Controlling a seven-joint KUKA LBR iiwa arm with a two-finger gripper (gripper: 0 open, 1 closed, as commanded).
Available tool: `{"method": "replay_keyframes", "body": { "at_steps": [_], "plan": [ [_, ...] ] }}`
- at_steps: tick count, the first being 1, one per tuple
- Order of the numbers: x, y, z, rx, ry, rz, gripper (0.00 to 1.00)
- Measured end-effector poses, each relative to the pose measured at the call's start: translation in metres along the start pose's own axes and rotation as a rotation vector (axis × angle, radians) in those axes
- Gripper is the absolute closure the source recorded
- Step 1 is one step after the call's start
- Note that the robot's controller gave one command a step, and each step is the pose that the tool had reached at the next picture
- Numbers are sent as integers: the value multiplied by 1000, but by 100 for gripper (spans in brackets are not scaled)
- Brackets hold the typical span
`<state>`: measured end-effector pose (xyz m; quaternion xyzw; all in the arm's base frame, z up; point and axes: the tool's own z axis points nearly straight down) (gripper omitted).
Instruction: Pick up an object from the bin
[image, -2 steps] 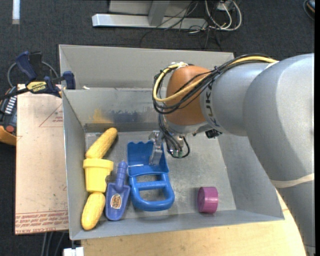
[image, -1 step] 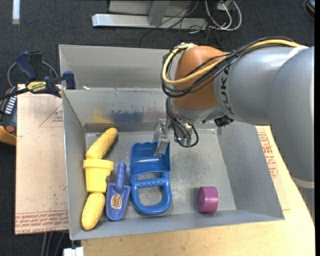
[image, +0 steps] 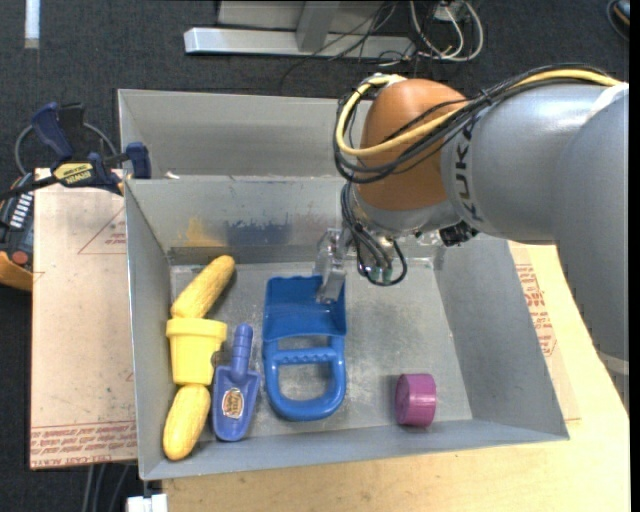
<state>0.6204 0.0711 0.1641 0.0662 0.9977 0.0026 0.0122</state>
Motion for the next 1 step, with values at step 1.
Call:
{"method": "replay_keyframes", "body": {
  "at_steps": [1],
  "plan": [
    [-8, 14, 70, -2, 0, -245, 100]
  ]
}}
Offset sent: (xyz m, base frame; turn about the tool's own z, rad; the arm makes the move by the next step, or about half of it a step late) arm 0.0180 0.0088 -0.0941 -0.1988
